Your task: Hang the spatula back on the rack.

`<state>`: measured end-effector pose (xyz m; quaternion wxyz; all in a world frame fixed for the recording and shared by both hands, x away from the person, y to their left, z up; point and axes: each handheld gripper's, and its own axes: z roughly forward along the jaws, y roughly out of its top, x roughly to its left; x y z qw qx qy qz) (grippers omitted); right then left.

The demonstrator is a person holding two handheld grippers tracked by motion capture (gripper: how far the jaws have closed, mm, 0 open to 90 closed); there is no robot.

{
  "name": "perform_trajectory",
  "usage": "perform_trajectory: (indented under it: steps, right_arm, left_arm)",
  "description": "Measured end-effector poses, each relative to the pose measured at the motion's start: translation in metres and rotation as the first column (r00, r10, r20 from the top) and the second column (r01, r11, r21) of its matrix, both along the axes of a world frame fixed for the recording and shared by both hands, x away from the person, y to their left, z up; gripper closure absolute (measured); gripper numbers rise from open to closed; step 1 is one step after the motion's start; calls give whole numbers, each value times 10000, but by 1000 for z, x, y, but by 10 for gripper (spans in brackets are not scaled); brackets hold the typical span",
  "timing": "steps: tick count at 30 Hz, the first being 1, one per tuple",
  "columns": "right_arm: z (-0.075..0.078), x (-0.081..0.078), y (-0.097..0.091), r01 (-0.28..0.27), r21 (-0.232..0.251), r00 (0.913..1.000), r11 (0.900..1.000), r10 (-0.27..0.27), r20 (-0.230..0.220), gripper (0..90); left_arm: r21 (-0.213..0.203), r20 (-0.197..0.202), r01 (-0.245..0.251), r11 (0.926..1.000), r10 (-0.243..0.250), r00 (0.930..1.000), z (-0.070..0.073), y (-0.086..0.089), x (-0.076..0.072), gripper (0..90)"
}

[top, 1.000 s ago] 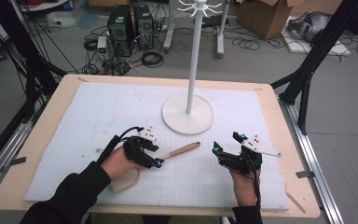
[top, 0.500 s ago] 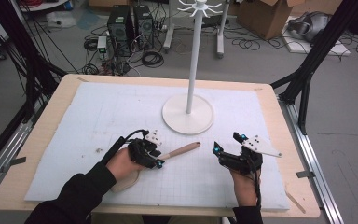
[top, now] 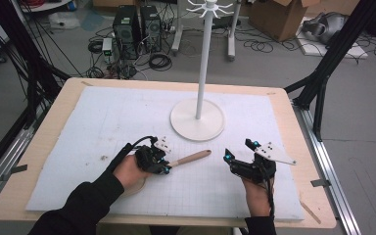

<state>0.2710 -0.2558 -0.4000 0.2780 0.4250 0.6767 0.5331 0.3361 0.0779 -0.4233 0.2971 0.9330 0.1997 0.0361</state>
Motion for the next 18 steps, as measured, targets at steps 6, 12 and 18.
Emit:
perform_trajectory:
  steps: [6, 12, 18]
  right_arm:
    - [1, -2, -2, 38, 64, 10000, 10000, -38, 20, 156]
    - [2, -3, -2, 46, 269, 10000, 9996, -48, 52, 156]
    - [8, -2, 7, -141, 382, 9997, 9992, 133, 210, 156]
  left_arm:
    - [-179, 154, -162, 9997, 165, 9997, 4, 2, -1, 782]
    - [-1222, 471, -509, 9912, 570, 9973, 20, 13, -3, 782]
    - [-2828, 1068, -904, 9549, 1250, 9864, 43, 27, -9, 782]
